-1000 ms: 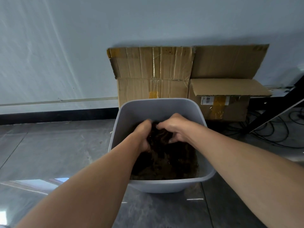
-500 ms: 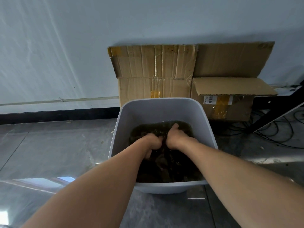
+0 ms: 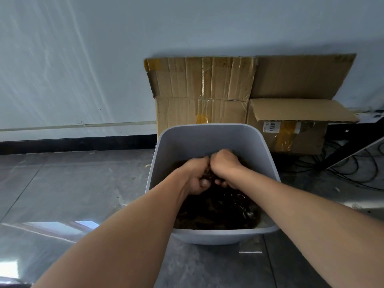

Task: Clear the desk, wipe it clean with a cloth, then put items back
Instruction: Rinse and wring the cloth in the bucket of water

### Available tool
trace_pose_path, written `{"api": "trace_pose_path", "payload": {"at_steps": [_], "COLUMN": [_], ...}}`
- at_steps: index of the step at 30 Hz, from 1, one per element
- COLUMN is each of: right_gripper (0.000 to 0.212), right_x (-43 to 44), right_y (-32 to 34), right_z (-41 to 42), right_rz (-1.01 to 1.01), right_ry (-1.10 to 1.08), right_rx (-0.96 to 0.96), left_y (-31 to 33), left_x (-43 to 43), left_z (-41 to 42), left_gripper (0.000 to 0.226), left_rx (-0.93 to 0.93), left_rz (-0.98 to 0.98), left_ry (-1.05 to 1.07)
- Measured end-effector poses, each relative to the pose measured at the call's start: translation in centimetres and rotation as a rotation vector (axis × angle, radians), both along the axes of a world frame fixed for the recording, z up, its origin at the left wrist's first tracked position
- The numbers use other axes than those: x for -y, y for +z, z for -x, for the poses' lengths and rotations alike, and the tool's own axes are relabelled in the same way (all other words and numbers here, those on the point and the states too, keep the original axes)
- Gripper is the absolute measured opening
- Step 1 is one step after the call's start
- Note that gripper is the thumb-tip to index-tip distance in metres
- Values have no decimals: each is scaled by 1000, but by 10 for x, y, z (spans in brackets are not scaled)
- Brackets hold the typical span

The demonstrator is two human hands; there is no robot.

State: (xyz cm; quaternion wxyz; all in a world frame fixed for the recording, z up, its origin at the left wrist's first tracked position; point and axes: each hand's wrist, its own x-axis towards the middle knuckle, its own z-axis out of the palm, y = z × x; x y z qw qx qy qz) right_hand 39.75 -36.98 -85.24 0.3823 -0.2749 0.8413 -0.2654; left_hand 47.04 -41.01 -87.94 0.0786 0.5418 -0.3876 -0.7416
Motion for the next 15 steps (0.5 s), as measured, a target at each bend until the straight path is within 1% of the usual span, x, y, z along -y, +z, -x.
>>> {"api": "trace_pose_path", "payload": {"at_steps": [2,5,7,8,10,12,14,15], "right_gripper": [45,50,63,66,70,60,45,41], "right_x": [0,-6,-11,-10,-7,-6,-5,-3], "right_y": [-4,-10,-14,-16,-18,-19,-15,-13], "right_z": [3,6,9,12,16,13,9,5], "right_rz": [-47,-133,-222,-283,-341,-349,-254,-188], "right_ry": [-17,128,229,258,255,255,270,202], "right_rx": [19,-83,-173,-194,-203,-164,-97,-39], "left_y": [-3,-13,-18,-20,-21,-22,-24,-23], "left_x": [1,1,2,2,3,2,3,3], "left_z": [1,0,-2,-3,-3,-5,-5,-4], "left_gripper": [29,24,24,24,22,19,24,27], "left_rx": [66,261,411,469,518,510,451,410], "left_rz": [45,288,451,486,447,368,250,187], "left_ry": [-32,-8,-102,-149,-247,-307,-287,-234]}}
